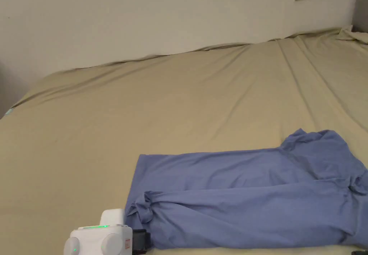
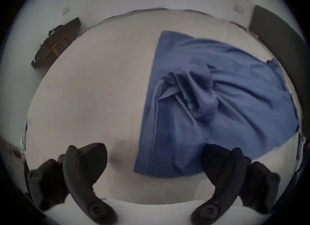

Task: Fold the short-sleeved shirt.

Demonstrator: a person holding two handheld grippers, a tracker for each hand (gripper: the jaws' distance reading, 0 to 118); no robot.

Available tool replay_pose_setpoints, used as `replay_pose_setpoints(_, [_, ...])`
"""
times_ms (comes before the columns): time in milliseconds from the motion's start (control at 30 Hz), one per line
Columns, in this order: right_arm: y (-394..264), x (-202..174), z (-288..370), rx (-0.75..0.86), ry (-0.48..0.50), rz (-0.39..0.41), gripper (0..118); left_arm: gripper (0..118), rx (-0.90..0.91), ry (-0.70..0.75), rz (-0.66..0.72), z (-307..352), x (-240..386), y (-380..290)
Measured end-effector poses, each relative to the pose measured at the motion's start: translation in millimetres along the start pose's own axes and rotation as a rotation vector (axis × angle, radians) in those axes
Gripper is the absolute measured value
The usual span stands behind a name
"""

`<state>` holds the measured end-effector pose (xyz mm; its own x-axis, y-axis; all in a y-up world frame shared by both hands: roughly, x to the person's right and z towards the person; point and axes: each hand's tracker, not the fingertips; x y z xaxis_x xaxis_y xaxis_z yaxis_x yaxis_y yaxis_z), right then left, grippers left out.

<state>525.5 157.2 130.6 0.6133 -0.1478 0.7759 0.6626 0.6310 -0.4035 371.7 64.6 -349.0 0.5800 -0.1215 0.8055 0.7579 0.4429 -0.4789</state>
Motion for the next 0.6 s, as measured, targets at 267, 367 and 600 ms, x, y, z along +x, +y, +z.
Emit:
replay_pose_setpoints(267, [11, 52, -18, -0.034, -0.122, -0.039, 3, 8, 0.088, -0.116, 0.033, 38, 6, 5])
replay_pose_setpoints(367, [22, 75, -18, 0.044, -0.089, -0.032, 22, 8, 0.104, -0.138, 0.038, 41, -2, 8])
replay_pose_setpoints(600, [38, 109, -60, -0.062, -0.208, 0.1, 118, 8, 0.094, -0.134, 0.021, 46, -3, 14])
